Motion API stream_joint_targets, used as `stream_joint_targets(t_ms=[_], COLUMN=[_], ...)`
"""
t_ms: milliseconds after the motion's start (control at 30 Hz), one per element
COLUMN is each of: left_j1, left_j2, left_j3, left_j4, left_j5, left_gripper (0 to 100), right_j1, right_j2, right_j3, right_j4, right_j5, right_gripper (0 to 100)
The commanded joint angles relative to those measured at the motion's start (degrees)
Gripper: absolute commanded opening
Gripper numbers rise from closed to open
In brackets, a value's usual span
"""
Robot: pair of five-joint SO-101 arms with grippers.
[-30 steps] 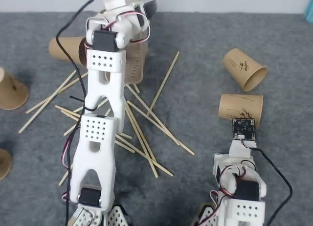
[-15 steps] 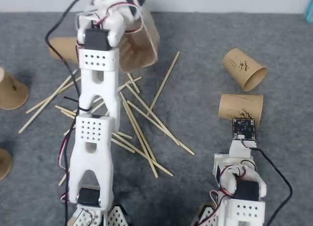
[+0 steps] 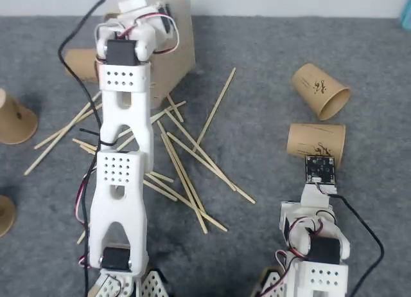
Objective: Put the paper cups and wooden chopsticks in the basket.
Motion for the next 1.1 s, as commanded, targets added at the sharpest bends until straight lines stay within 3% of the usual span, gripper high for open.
stream_joint_targets(t_ms=[0, 133, 300, 400, 500, 700, 1067], left_j1=[-0.35, 1.49, 7.65, 10.37, 11.08, 9.85, 10.55], left_j2=[-1.41, -2.20, -4.04, -4.57, -4.66, -4.66, -16.70], left_j3=[-2.07, -3.38, -2.77, -2.68, -2.68, -2.59, 5.85], left_j4=[3.96, 9.93, 18.99, 20.66, 21.80, 21.98, 22.07], left_j5=[-1.67, -3.87, -19.96, -25.85, -30.86, -50.11, -57.67], left_gripper=[1, 1, 1, 1, 1, 1, 1], right_j1=[0.92, 0.92, 0.92, 0.92, 0.92, 0.92, 0.92], right_j2=[0.31, 0.31, 0.31, 0.31, 0.31, 0.31, 0.31], right_j3=[-1.58, -1.58, -1.58, -1.58, -1.58, -1.58, -1.58], right_j4=[0.22, 0.22, 0.22, 0.22, 0.22, 0.22, 0.22], right_j5=[0.79, 0.79, 0.79, 0.79, 0.79, 0.79, 0.79], right_gripper=[0.6, 0.6, 0.6, 0.6, 0.6, 0.6, 0.6])
